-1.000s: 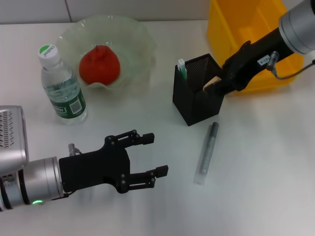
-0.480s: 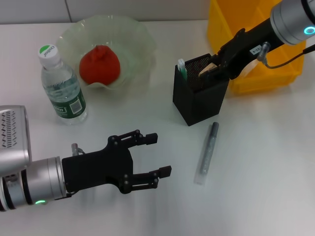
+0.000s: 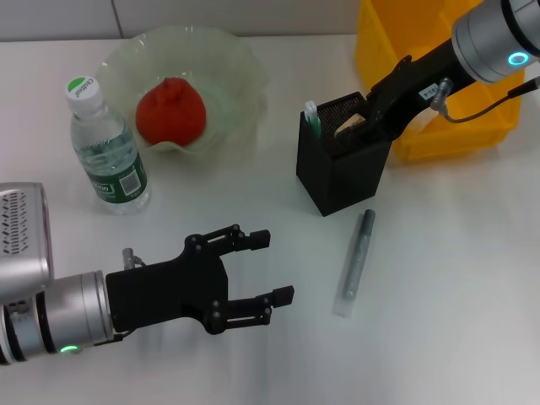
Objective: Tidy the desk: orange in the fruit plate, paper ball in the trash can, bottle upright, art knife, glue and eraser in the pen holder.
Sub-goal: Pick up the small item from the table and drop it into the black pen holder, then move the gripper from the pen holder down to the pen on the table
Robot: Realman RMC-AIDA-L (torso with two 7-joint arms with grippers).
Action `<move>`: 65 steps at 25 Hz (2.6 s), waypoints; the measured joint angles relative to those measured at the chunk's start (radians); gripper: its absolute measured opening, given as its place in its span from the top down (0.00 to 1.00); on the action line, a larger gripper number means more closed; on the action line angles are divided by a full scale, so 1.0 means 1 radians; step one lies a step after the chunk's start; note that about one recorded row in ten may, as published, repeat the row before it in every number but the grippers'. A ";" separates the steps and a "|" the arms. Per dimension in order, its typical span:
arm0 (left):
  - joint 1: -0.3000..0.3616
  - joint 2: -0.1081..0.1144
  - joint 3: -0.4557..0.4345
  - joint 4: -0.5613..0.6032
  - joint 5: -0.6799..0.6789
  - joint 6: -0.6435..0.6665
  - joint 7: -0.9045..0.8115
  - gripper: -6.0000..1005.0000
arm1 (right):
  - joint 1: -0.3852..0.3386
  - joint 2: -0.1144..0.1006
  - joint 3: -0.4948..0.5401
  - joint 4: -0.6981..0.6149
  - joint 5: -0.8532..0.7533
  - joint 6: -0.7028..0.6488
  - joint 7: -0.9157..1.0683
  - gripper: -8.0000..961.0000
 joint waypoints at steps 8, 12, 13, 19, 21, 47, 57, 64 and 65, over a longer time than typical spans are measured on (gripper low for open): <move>0.000 0.002 0.000 0.000 0.000 0.001 0.000 0.20 | -0.006 0.000 0.004 -0.007 0.000 0.002 -0.001 0.54; -0.001 0.002 0.000 0.000 0.000 0.003 -0.002 0.20 | -0.009 0.000 0.005 -0.009 -0.002 0.003 -0.001 0.54; -0.001 0.002 0.000 0.000 0.000 0.004 -0.002 0.20 | -0.009 0.000 0.005 -0.010 -0.002 0.003 -0.001 0.54; -0.003 0.002 -0.001 0.000 0.000 0.006 -0.002 0.20 | -0.013 0.004 0.001 -0.028 -0.006 0.007 0.000 0.38; -0.003 0.003 -0.003 0.000 0.000 0.006 -0.002 0.20 | -0.014 0.008 0.001 -0.035 -0.010 0.008 0.000 0.31; 0.000 0.017 0.002 0.000 0.000 0.009 0.004 0.20 | -0.135 0.012 0.045 -0.261 0.185 -0.238 0.004 0.27; -0.001 0.019 0.011 0.000 0.000 0.011 0.000 0.20 | -0.130 0.011 0.039 -0.239 0.187 -0.338 -0.062 0.27; 0.003 0.023 0.013 -0.005 0.000 0.011 -0.004 0.20 | -0.098 0.010 -0.034 -0.132 0.152 -0.370 -0.196 0.27; 0.003 0.023 0.013 -0.006 0.000 0.011 -0.006 0.20 | -0.092 0.011 -0.045 -0.118 0.145 -0.370 -0.218 0.27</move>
